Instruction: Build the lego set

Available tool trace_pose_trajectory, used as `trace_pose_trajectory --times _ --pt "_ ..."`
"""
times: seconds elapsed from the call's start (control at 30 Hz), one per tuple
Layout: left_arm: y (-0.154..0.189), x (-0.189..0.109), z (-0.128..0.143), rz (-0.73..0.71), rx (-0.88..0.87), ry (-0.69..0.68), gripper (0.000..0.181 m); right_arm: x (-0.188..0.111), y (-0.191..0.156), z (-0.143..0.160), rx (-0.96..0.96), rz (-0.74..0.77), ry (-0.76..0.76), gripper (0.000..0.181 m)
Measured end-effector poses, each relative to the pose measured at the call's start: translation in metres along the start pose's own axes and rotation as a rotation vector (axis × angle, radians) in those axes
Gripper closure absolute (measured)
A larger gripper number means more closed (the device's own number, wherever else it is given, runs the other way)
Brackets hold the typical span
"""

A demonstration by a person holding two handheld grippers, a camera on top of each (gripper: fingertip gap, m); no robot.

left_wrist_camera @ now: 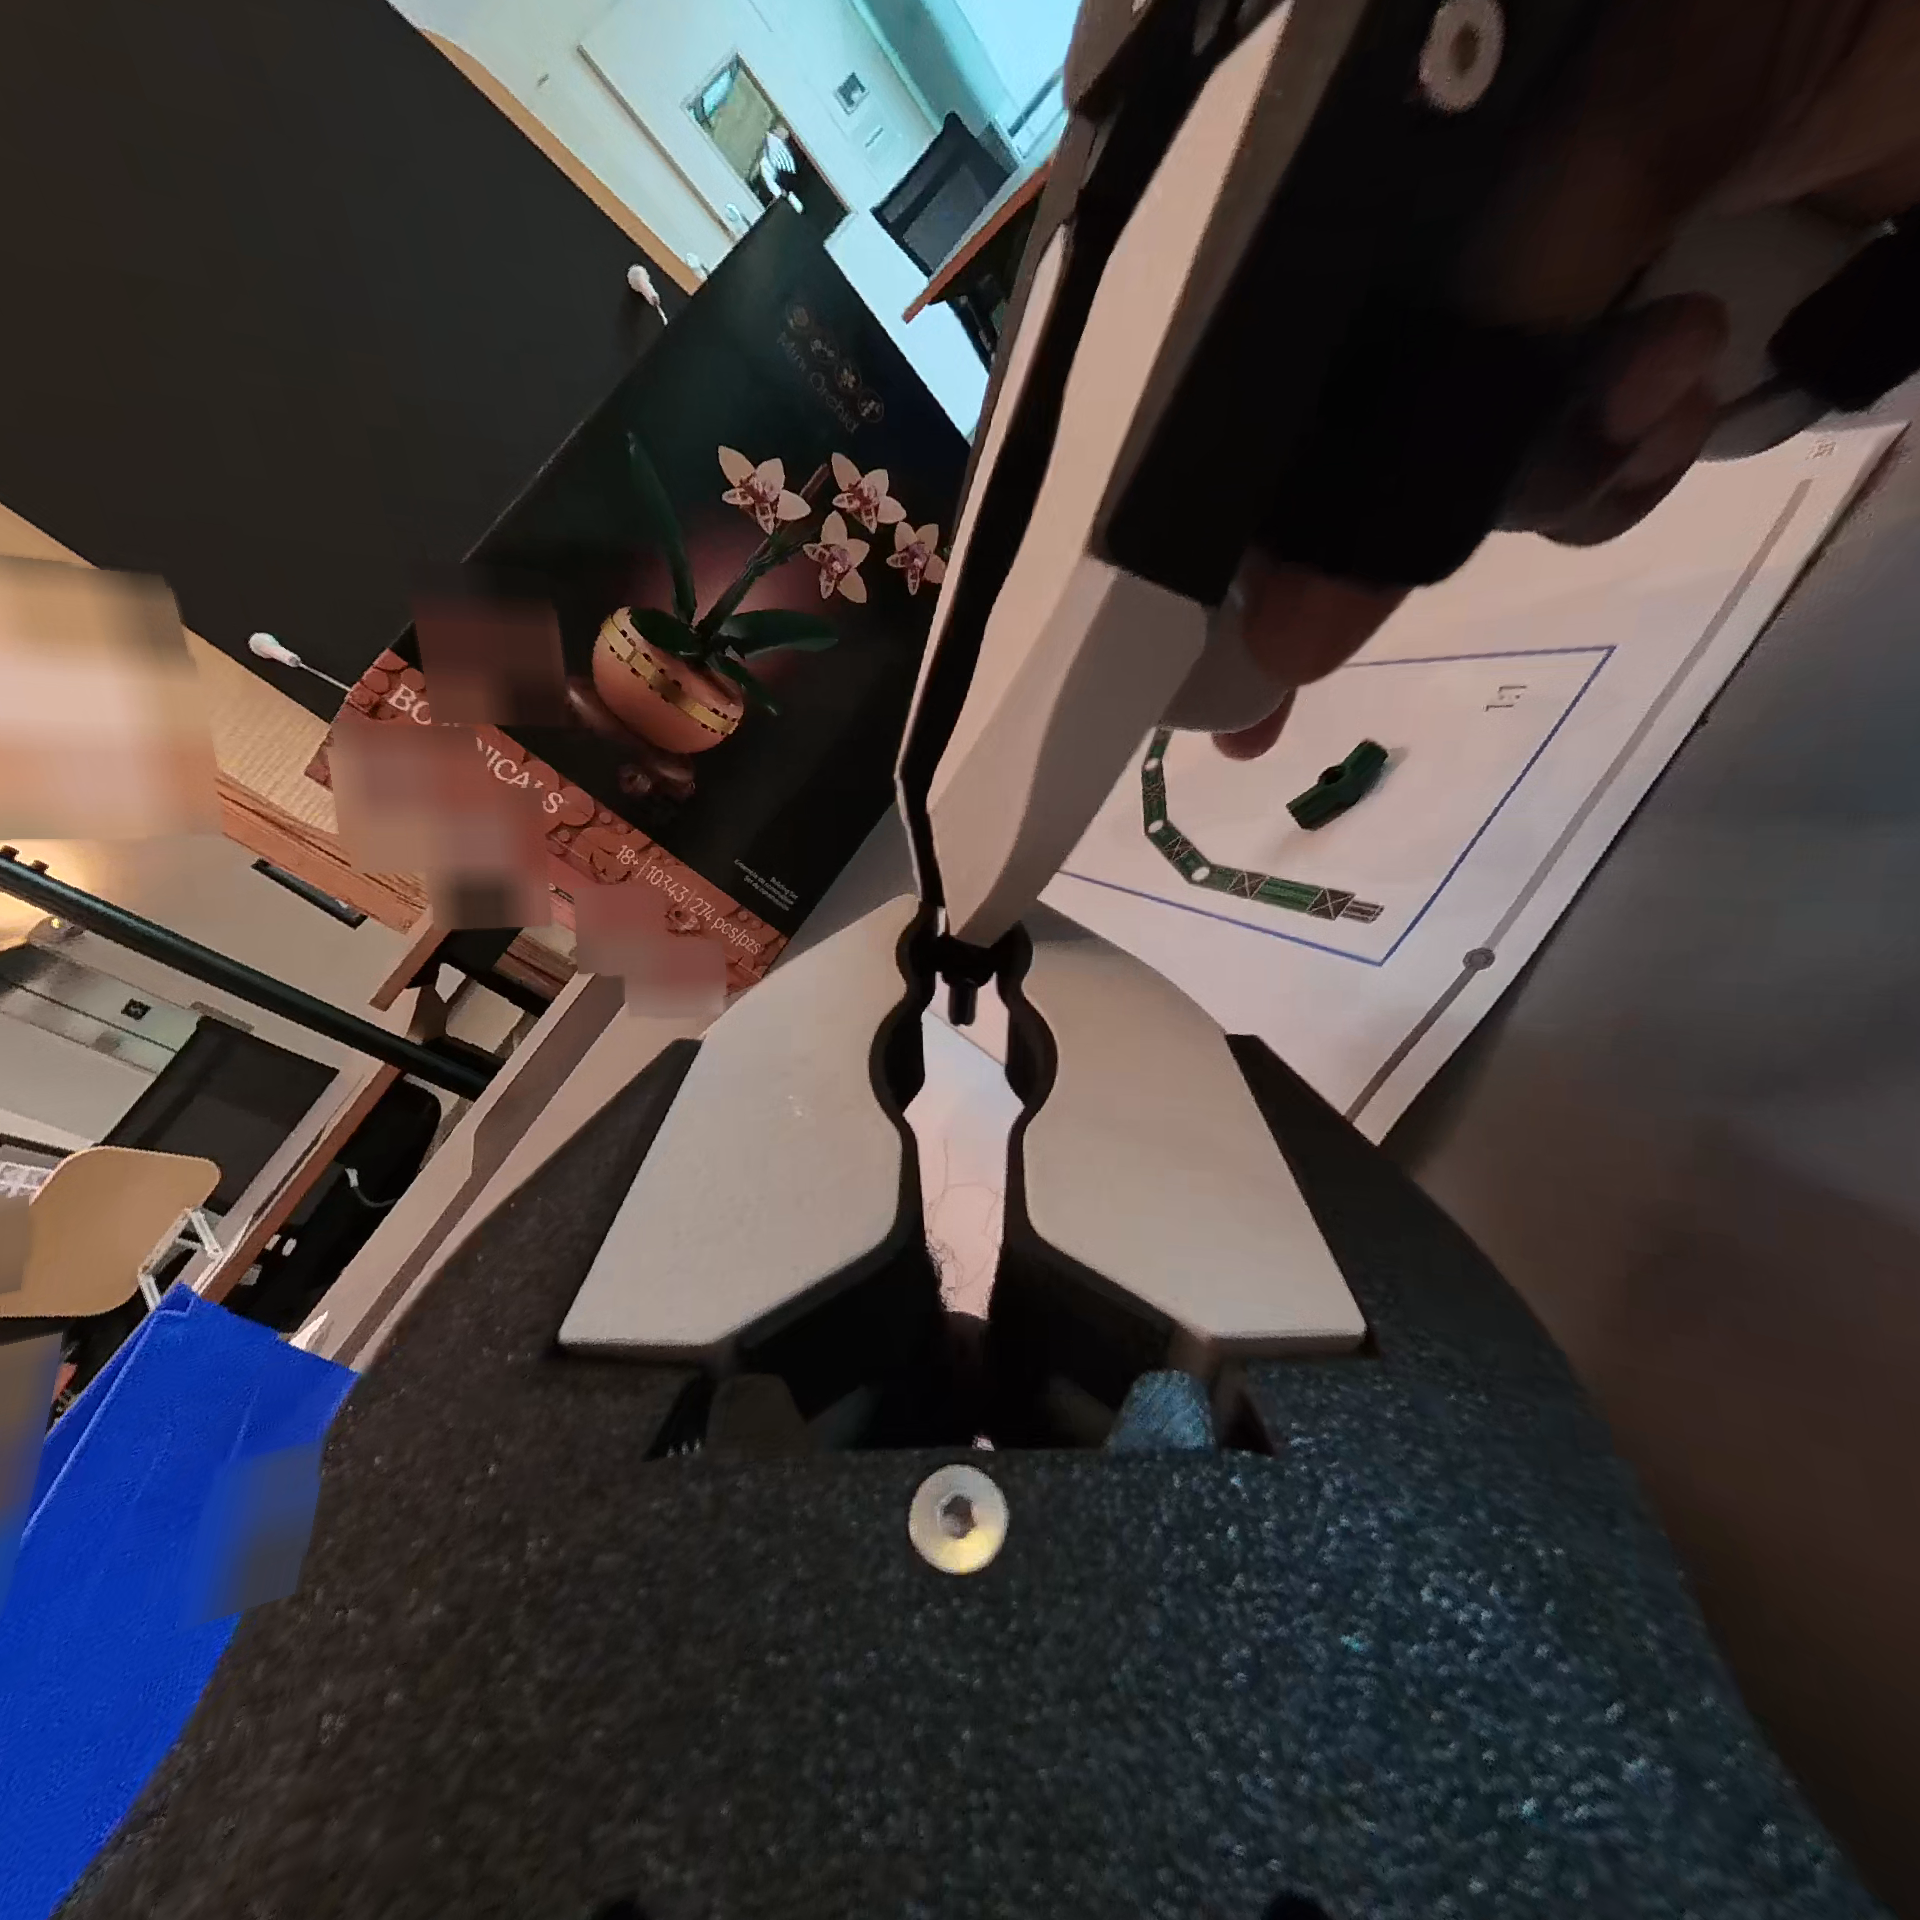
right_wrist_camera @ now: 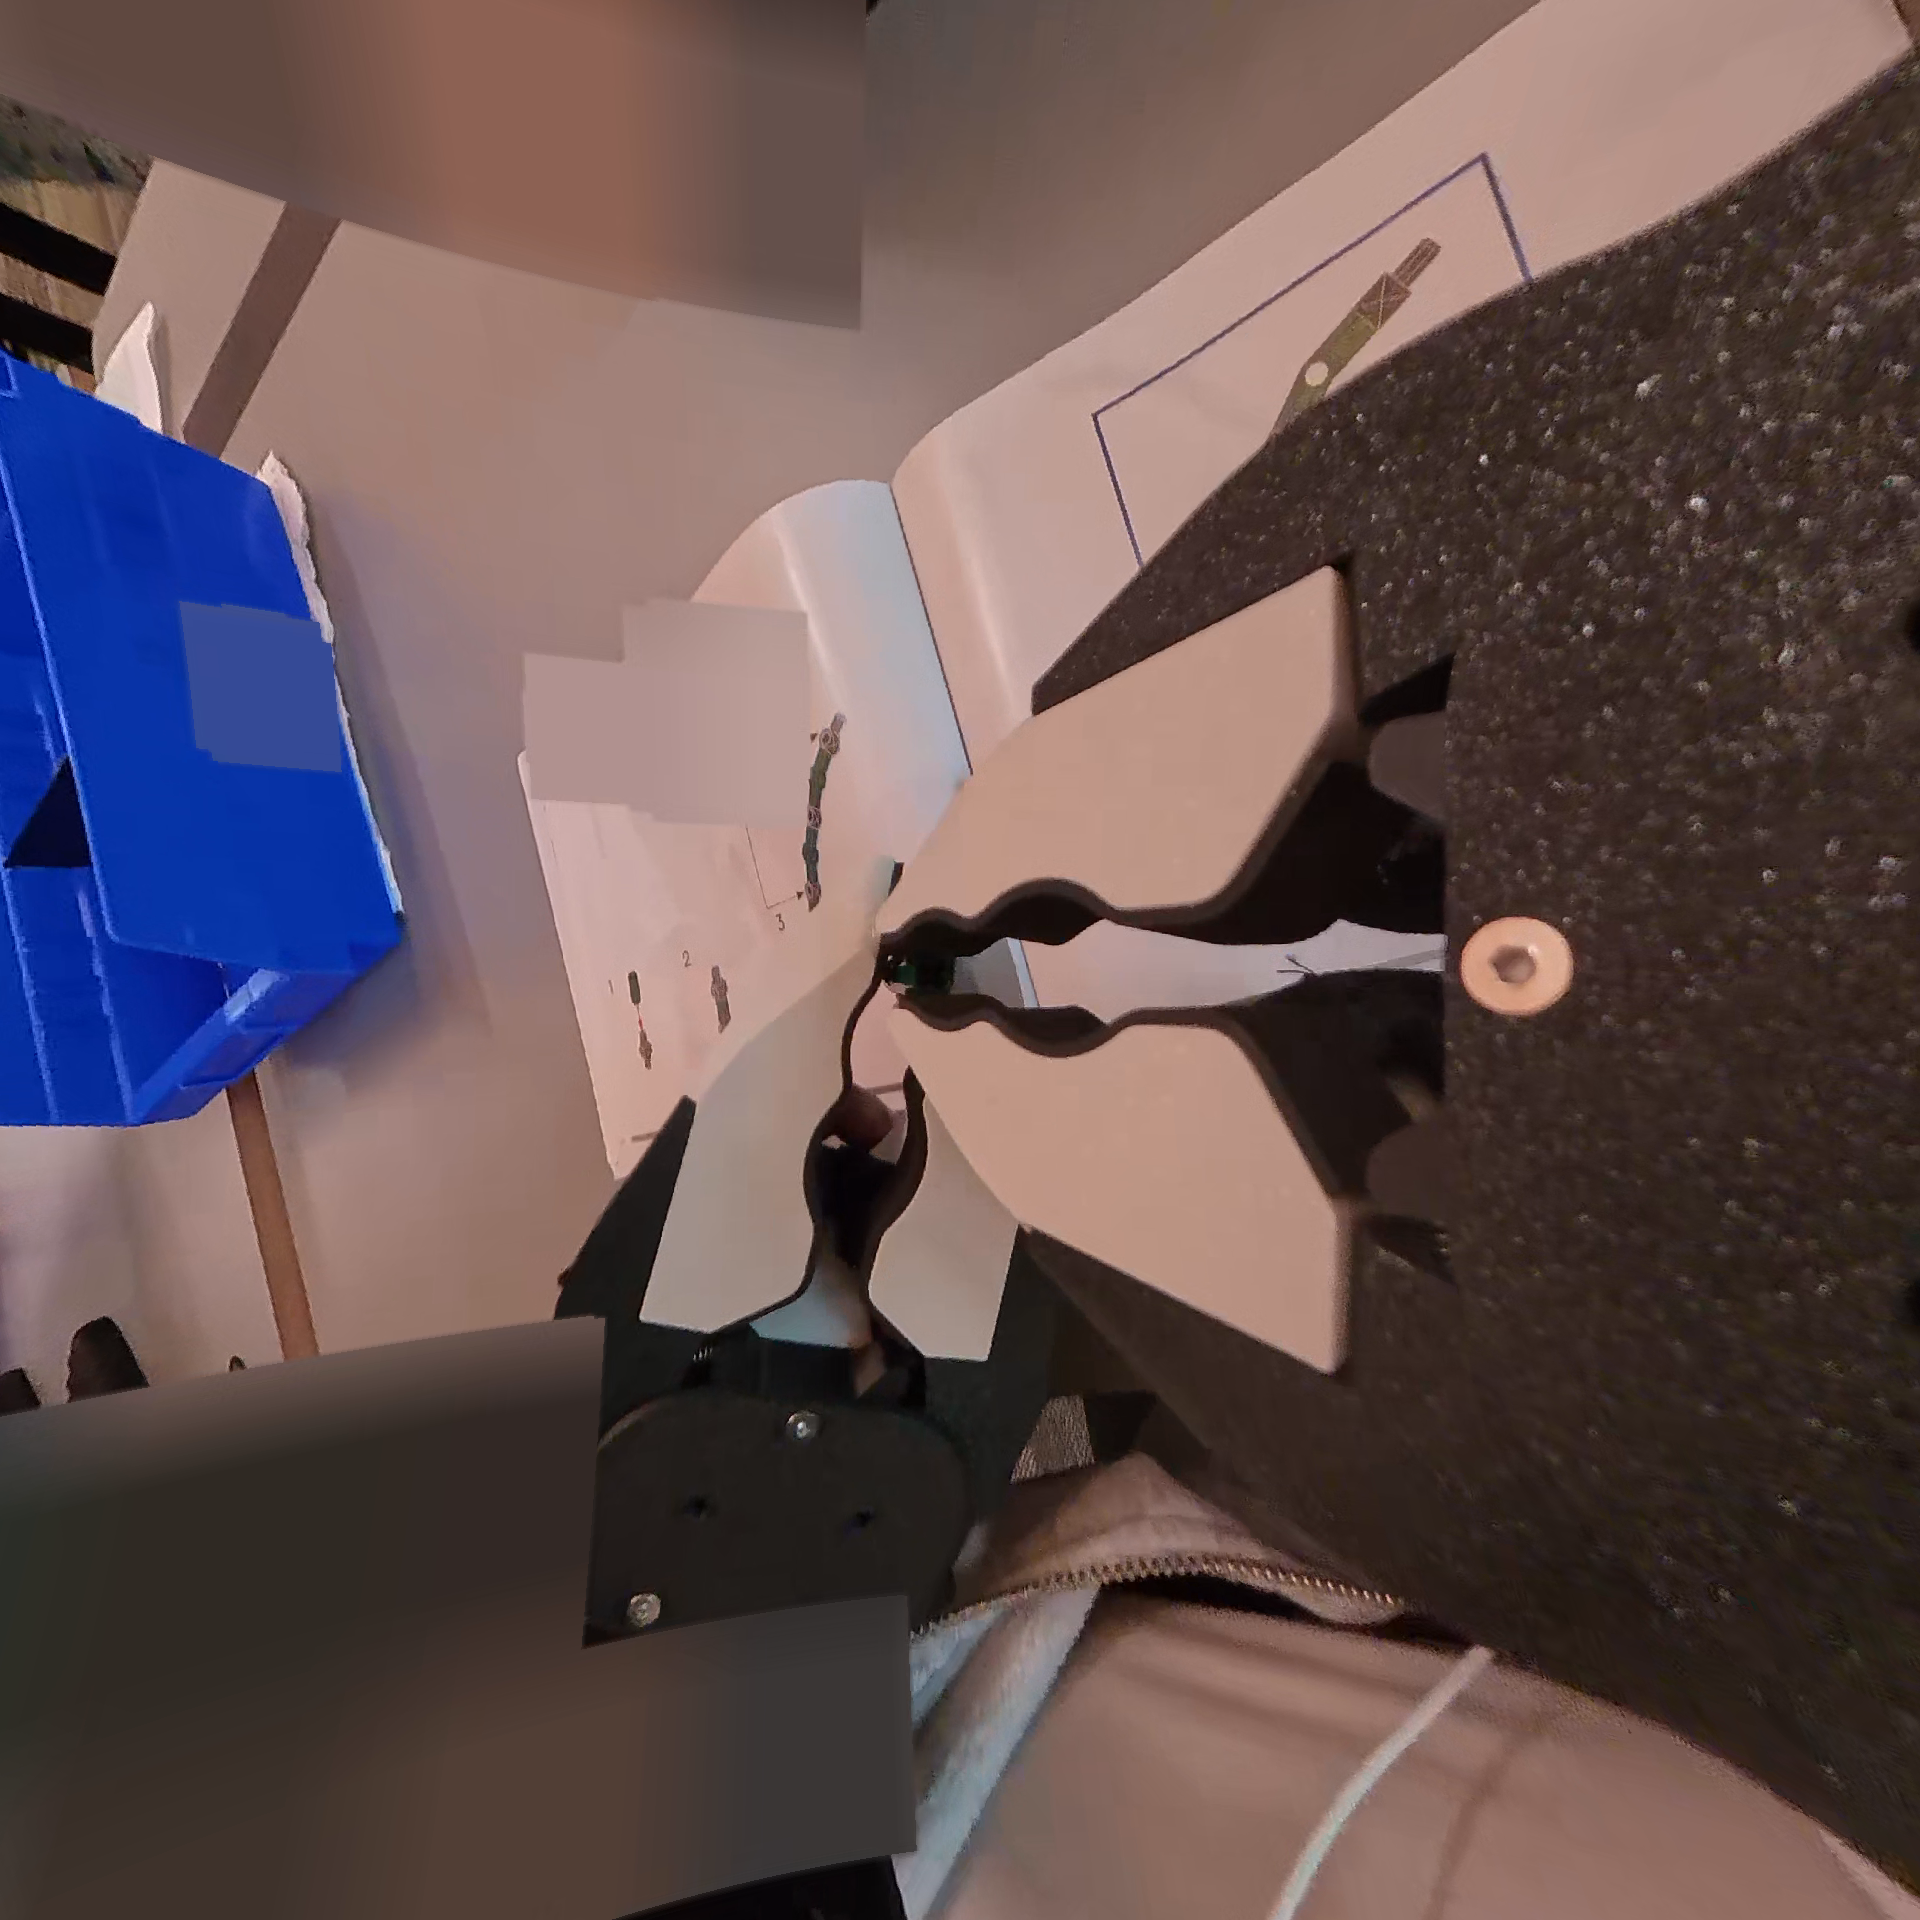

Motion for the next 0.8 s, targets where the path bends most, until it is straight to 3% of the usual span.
trace_pose_trajectory --times 0.1,0.23,0.53,0.63,0.8 --pt "-0.0004 0.0004 0.0007 -0.012 0.0 -0.001 0.168 -0.0065 -0.0014 -0.0035 0.022 -0.061 0.005 0.175" --pt "0.0008 0.0019 0.0025 -0.004 0.002 -0.013 0.165 -0.0103 -0.0004 -0.0018 -0.052 -0.014 -0.07 0.175" --pt "0.0057 0.0023 -0.0019 0.013 0.017 0.004 0.162 -0.0071 0.0003 -0.001 -0.054 -0.022 -0.078 0.175" --pt "0.0061 0.0019 -0.0021 0.024 0.0 0.009 0.172 -0.0063 -0.0006 -0.0012 -0.076 -0.018 -0.086 0.175" --pt "0.0058 0.0006 -0.004 0.044 -0.042 0.034 0.17 -0.0064 -0.001 -0.0016 -0.13 -0.022 -0.104 0.175"
Point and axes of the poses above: each gripper's, where its closed fingertips meet, x out along the fingers, z out of its underside, y = z × x across the jaws, the point moved 5 cm from there along -x, back along the fingers, and after that the axes turned 2 degrees about -x, right-handed, at the moved point
